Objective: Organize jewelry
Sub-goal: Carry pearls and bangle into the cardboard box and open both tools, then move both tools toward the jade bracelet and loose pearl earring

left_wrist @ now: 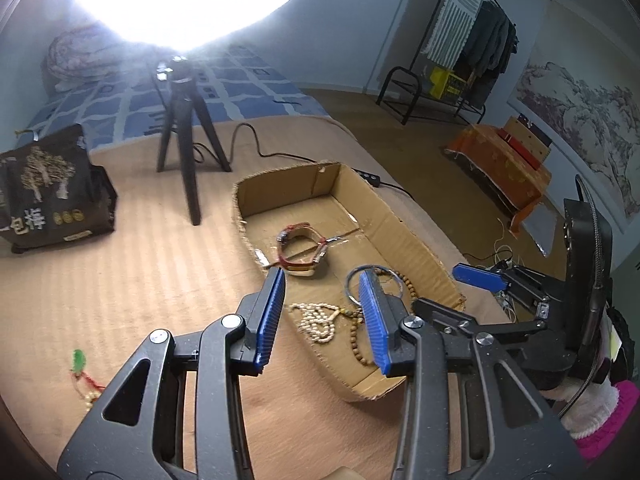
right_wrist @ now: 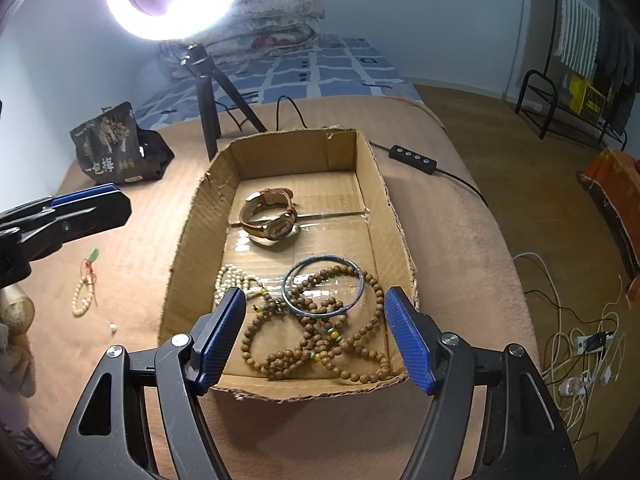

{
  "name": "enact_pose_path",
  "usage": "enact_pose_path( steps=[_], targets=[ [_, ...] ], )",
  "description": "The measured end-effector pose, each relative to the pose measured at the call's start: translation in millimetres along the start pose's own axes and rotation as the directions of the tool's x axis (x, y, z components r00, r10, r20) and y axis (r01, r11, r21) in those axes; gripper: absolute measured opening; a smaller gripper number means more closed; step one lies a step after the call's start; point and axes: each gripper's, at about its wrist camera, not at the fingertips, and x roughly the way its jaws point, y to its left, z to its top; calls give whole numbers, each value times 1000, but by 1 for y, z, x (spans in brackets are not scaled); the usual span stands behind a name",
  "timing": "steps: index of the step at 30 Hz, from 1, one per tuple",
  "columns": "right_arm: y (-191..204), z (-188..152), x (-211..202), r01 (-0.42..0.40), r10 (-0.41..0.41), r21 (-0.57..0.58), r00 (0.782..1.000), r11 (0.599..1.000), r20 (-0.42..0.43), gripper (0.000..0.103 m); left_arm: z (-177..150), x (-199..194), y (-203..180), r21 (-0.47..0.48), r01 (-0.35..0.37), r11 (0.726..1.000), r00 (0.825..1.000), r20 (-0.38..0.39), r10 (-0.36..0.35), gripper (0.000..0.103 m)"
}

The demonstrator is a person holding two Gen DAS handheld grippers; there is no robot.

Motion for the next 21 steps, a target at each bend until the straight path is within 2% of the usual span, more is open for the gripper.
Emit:
enact_pose_path(
  steps=[7, 10, 13, 21],
  targets=[
    [25, 6, -18, -5, 5, -30, 1000, 1000, 26, 72, -1, -40, 29, -13, -49, 999, 998, 39, 49, 39],
    [40, 6, -23, 4, -2, -59, 999, 998, 32, 76, -3, -59, 48, -28, -74, 997, 996, 52, 75, 39],
    [57, 6, -27, 2, 0, -88, 1000, 996, 31, 76, -8, -79, 67, -40, -101, 994, 992, 66, 104, 39],
    [98, 2, -33, -64, 68, -131, 997, 989, 25, 76, -33, -121, 124, -91, -176, 980, 981, 63, 182, 39]
  ],
)
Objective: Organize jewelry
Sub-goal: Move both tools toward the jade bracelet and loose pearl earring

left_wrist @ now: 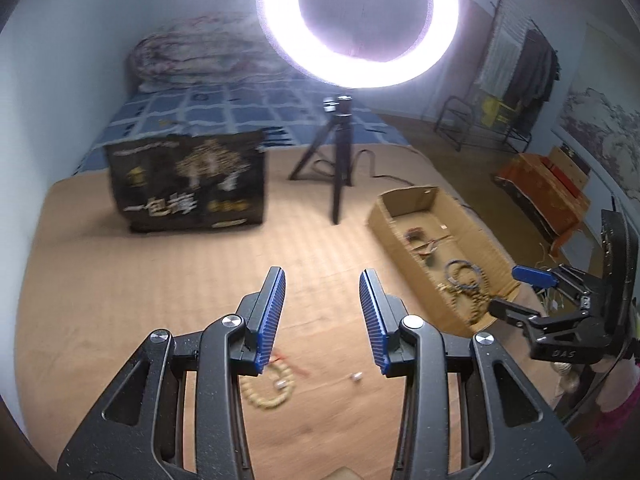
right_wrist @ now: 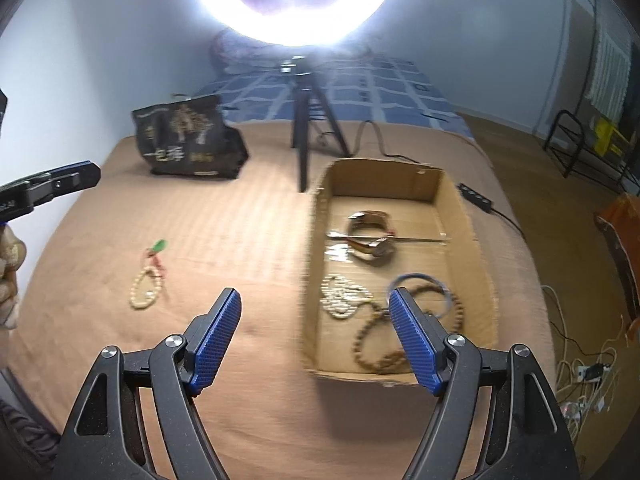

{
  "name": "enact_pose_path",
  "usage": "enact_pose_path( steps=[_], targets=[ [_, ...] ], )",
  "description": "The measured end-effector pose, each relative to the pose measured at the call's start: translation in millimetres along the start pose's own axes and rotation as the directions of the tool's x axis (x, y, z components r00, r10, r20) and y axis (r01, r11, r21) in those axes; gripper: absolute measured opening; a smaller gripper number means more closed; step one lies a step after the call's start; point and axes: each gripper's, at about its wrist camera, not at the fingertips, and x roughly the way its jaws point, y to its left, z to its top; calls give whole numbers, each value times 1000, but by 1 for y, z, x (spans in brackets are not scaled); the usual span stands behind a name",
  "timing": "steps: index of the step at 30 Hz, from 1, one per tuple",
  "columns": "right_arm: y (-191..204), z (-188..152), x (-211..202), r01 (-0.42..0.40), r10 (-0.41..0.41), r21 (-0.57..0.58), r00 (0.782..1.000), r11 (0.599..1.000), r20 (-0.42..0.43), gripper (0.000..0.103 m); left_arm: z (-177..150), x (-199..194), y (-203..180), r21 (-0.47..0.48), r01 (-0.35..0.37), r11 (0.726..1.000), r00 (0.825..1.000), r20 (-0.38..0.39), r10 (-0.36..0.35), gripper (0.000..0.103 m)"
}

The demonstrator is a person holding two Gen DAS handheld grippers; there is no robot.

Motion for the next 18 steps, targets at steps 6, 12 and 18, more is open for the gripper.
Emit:
enact_pose_path(
  steps=[6, 12, 18],
  targets=[
    [34, -1, 10, -55, 54, -34, 998, 998, -22, 76, -23, -8, 38, -43, -35, 998, 999, -29, 33, 39],
    [58, -6, 24, -104, 101, -36, 993, 994, -58, 76, -46, -2, 61, -86, -39, 995, 997, -77, 32, 39],
    [76, -18, 42, -124, 117, -62, 988, 990, -100, 76, -60, 12, 72, -104, -34, 994, 992, -128, 21, 39]
  ],
)
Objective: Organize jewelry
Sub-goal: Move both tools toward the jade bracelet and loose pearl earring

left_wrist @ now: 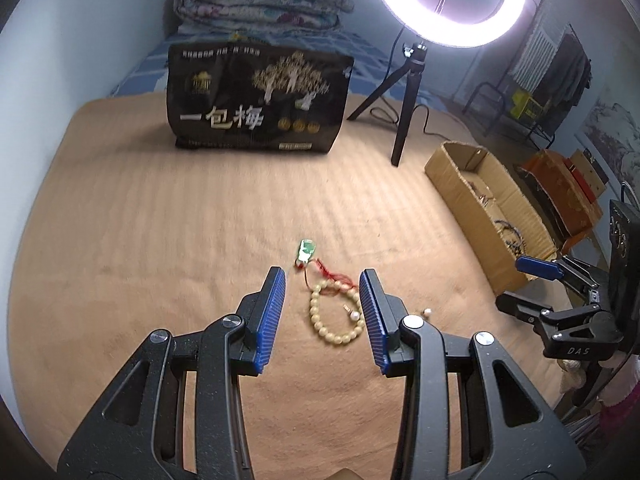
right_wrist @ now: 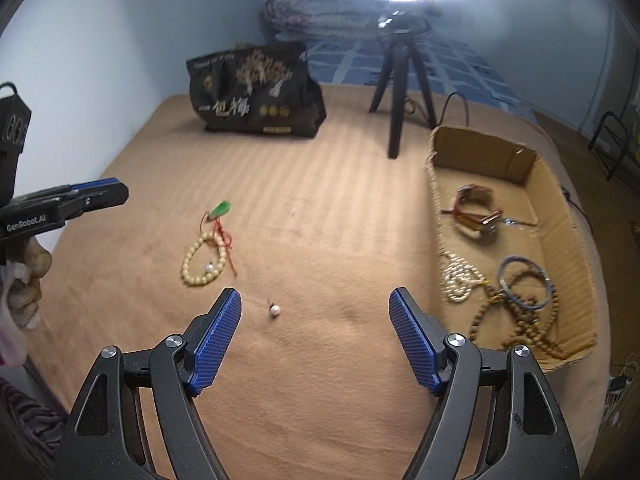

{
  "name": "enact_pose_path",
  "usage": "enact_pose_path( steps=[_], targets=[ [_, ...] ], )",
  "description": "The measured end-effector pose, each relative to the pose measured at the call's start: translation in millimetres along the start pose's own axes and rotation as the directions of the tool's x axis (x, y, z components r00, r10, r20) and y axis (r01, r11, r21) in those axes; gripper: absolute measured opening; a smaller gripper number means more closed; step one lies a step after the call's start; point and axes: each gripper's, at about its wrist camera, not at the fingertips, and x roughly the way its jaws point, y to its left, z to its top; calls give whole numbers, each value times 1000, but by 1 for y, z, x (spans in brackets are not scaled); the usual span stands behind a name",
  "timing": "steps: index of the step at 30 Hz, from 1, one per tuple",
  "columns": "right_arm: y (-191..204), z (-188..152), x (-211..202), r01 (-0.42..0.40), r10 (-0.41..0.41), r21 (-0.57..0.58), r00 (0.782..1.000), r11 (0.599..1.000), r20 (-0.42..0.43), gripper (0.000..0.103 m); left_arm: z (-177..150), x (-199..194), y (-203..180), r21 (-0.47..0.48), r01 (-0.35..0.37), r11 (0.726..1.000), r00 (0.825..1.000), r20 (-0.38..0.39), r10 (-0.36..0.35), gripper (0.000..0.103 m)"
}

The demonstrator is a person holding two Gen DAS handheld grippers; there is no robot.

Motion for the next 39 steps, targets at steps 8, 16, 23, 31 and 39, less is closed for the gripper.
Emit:
enact_pose_path(
  steps=[8, 16, 23, 31, 39],
  targets=[
    [12, -9, 30, -7, 4, -55, 999, 998, -54, 76, -18, 30, 8, -28, 8, 1000, 996, -94, -10, 38],
    [20, -20, 56, -35, 24, -109, 994, 993, -107, 64, -26, 62, 6, -33, 11, 999, 986, -165, -17, 31],
    [30, -22, 67, -43, 26, -138, 992, 989, -120, 53, -28, 85, 5, -36, -5, 999, 979, -203, -3, 25],
    [28, -21, 77, -45, 28, -129, 991, 991, -133, 49, -28, 104, 3, -7, -29, 1000, 975, -222, 27, 17],
    [28, -19, 85, -45, 25, -140, 990, 989, -140, 44, -29, 106, 0, 34, -56, 998, 977, -206, 62, 7]
  ],
)
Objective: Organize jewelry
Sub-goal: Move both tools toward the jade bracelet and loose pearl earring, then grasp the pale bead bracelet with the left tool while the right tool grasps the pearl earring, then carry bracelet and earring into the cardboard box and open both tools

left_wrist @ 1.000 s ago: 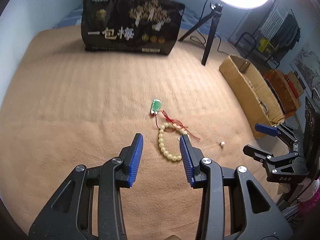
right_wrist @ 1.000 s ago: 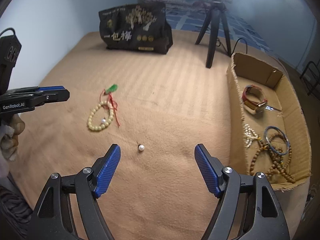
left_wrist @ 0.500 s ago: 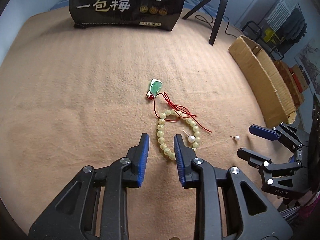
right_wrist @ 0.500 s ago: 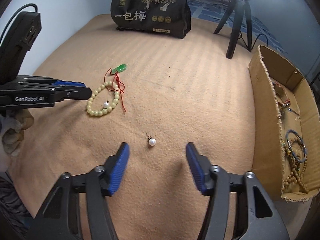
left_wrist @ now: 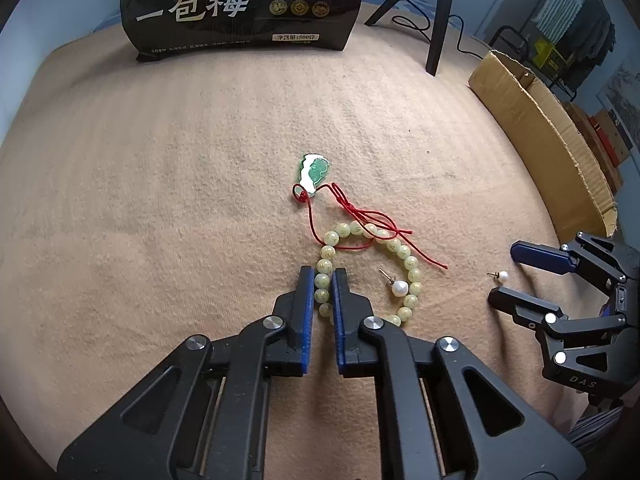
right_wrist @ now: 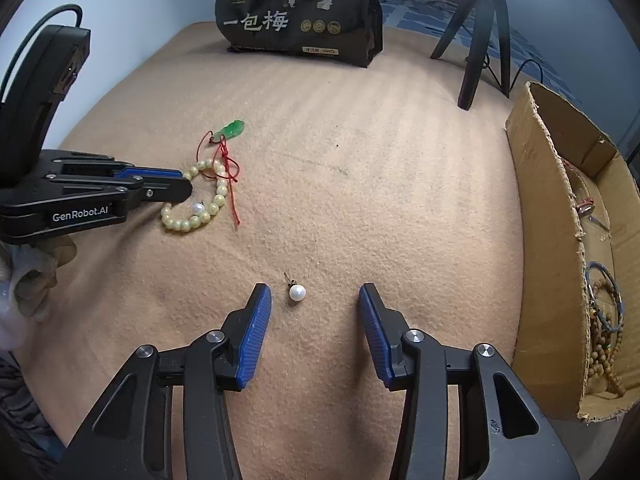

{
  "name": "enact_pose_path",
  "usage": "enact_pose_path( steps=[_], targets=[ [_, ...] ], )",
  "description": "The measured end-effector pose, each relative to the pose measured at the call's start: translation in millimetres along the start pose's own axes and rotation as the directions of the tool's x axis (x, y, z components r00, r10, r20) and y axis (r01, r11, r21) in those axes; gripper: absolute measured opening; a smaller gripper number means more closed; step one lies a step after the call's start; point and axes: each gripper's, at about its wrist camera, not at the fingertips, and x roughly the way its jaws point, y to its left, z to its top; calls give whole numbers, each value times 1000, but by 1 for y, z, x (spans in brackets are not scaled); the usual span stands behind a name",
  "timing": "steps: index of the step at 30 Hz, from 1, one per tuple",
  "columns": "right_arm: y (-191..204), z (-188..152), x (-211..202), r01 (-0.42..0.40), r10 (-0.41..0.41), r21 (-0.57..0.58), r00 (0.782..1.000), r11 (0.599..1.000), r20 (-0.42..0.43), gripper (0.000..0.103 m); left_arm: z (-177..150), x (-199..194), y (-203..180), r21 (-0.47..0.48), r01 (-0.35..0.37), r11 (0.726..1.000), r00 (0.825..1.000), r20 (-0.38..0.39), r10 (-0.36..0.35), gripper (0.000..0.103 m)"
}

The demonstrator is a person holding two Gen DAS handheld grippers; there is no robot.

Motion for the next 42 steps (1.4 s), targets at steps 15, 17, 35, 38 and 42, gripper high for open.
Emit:
enact_pose_path(
  steps=[15, 17, 35, 38, 42],
  targets=[
    [7, 1, 2, -17, 17, -40, 1000, 999, -1, 7, -3, -8, 0, -4, 7, 1000, 1000, 18, -7, 5],
    [6, -1, -2, -14, 15, -39, 1000, 999, 4, 7, -4, -13, 1, -10, 15, 1000, 1000, 25, -15, 5],
    [4, 1, -55, -9, 13, -37, 995, 999, 97, 7, -11, -94, -23, -14, 79, 997, 983, 167, -75, 5],
    [2, 0, -66, -12, 15, -29, 993, 1000, 117, 7, -10, -106, -22, -29, 98, 995, 977, 194, -90, 5],
    [-4, 0, -78, -14, 16, -14, 990, 1000, 142, 7, -7, -118, -22, -45, 121, 992, 969, 221, -108, 5]
  ],
)
